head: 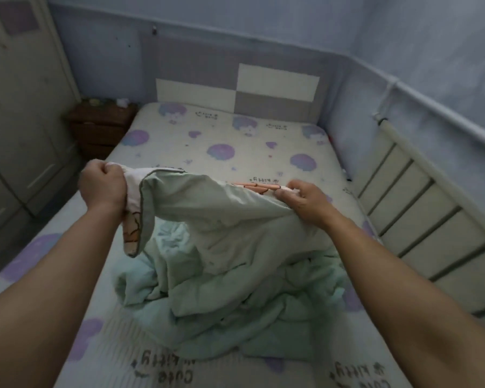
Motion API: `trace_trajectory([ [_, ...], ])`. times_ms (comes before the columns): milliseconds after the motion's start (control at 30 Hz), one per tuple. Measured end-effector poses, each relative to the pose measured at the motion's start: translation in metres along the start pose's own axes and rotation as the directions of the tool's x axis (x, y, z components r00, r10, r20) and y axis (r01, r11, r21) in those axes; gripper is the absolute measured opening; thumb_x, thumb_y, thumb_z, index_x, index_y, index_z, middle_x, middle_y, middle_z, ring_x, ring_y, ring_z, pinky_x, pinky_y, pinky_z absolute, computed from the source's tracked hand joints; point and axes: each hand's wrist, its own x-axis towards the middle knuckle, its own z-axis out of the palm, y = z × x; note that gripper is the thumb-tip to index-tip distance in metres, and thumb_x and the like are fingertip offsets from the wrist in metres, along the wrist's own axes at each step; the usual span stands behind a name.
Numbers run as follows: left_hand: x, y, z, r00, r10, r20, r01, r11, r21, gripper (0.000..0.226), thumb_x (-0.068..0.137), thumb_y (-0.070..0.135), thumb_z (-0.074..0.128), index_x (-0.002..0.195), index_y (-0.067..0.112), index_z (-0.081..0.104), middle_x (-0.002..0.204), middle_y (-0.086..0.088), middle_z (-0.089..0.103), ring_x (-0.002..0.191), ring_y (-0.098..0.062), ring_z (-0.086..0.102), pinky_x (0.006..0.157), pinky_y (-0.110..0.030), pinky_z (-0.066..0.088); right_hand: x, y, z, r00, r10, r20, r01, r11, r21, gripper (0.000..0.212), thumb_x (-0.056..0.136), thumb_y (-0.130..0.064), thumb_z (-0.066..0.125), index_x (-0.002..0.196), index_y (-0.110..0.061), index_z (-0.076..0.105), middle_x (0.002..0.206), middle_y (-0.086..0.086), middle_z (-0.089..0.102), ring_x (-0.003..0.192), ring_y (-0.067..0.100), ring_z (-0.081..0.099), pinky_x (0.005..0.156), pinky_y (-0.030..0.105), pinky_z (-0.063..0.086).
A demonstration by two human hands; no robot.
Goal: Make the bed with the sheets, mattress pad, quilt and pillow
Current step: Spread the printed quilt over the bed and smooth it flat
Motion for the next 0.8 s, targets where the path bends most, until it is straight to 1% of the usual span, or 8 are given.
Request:
trace_trajectory([
  [133, 0.009, 0.032, -0.017, 0.998, 0.016, -0.055, -0.018, 0.999, -0.031, 0.036, 0.084, 0.018, 0.036, 0.104, 0.000, 0.061, 0.109, -0.023, 0.063, 0.102, -0.036, 0.059, 0.088, -0.043, 0.047, -0.037, -0.008, -0.024, 0.953, 0.100, 0.286, -0.105, 0.994, 0.004, 0.032, 0.085, -0.048, 0.063, 0.100, -0.020, 0.064, 0.094, -0.002, 0.061, 0.082, 0.013, 0.055, 0.069, 0.027, 0.042],
  [267, 0.013, 0.036, -0.031, 0.998, 0.020, -0.056, -0.024, 0.997, -0.070, 0.038, 0.079, 0.026, 0.035, 0.099, 0.006, 0.060, 0.105, -0.022, 0.064, 0.099, -0.035, 0.061, 0.089, -0.048, 0.051, -0.081, 0.005, 0.003, 0.752, 0.249, 0.611, -0.091, 0.956, -0.278, 0.047, 0.070, -0.051, 0.076, 0.105, -0.025, 0.058, 0.103, -0.004, 0.061, 0.090, 0.014, 0.058, 0.079, 0.028, 0.051],
  [333, 0.012, 0.032, -0.037, 0.999, 0.023, -0.044, -0.025, 0.999, -0.042, 0.036, 0.081, 0.025, 0.036, 0.100, 0.006, 0.060, 0.105, -0.021, 0.064, 0.099, -0.035, 0.060, 0.089, -0.049, 0.050, -0.100, 0.013, 0.028, 0.679, 0.274, 0.681, -0.043, 0.941, -0.336, 0.037, 0.073, -0.037, 0.077, 0.099, -0.024, 0.055, 0.100, -0.005, 0.057, 0.088, 0.013, 0.055, 0.072, 0.019, 0.046],
  [400, 0.009, 0.027, -0.042, 0.999, 0.025, -0.031, -0.025, 0.999, -0.019, 0.037, 0.081, 0.026, 0.036, 0.100, 0.007, 0.060, 0.105, -0.021, 0.063, 0.099, -0.035, 0.060, 0.089, -0.050, 0.050, -0.115, 0.020, 0.052, 0.709, 0.238, 0.664, -0.032, 0.951, -0.307, 0.037, 0.076, -0.027, 0.073, 0.107, -0.023, 0.054, 0.101, -0.003, 0.051, 0.094, 0.016, 0.051, 0.075, 0.019, 0.042],
  [500, 0.003, 0.016, -0.050, 1.000, 0.005, -0.026, -0.005, 1.000, 0.013, 0.035, 0.083, 0.024, 0.035, 0.102, 0.006, 0.059, 0.107, -0.021, 0.062, 0.100, -0.035, 0.059, 0.090, -0.049, 0.050, -0.121, 0.030, 0.074, 0.793, 0.259, 0.551, -0.041, 0.926, -0.375, 0.059, 0.080, -0.033, 0.060, 0.135, -0.026, 0.038, 0.122, 0.004, 0.047, 0.114, 0.031, 0.046, 0.094, 0.039, 0.035],
  [600, -0.008, 0.002, -0.055, 0.999, 0.017, 0.043, -0.019, 0.998, 0.052, 0.031, 0.087, 0.022, 0.037, 0.106, 0.007, 0.057, 0.111, -0.021, 0.061, 0.104, -0.034, 0.058, 0.093, -0.049, 0.048, -0.125, 0.042, 0.086, 0.801, 0.248, 0.545, -0.150, 0.964, -0.217, 0.065, 0.084, -0.033, 0.052, 0.144, -0.032, 0.029, 0.138, 0.004, 0.049, 0.124, 0.030, 0.047, 0.101, 0.036, 0.037],
  [667, -0.021, -0.005, -0.053, 0.992, 0.059, 0.108, -0.069, 0.994, 0.088, 0.027, 0.090, 0.018, 0.039, 0.108, 0.006, 0.056, 0.110, -0.019, 0.060, 0.103, -0.032, 0.057, 0.093, -0.047, 0.048, -0.128, 0.050, 0.088, 0.860, 0.217, 0.462, -0.196, 0.976, -0.094, 0.051, 0.090, -0.029, 0.051, 0.139, -0.027, 0.040, 0.138, 0.002, 0.051, 0.124, 0.024, 0.048, 0.100, 0.032, 0.038],
  [800, -0.052, -0.027, -0.033, 0.967, 0.140, 0.214, -0.182, 0.965, 0.190, 0.021, 0.092, 0.013, 0.043, 0.109, 0.008, 0.054, 0.109, -0.018, 0.060, 0.101, -0.033, 0.056, 0.087, -0.042, 0.043, -0.131, 0.070, 0.094, 0.915, 0.264, 0.305, -0.293, 0.954, 0.056, 0.020, 0.088, -0.036, 0.061, 0.099, -0.023, 0.053, 0.100, 0.001, 0.061, 0.094, 0.023, 0.058, 0.082, 0.036, 0.046],
])
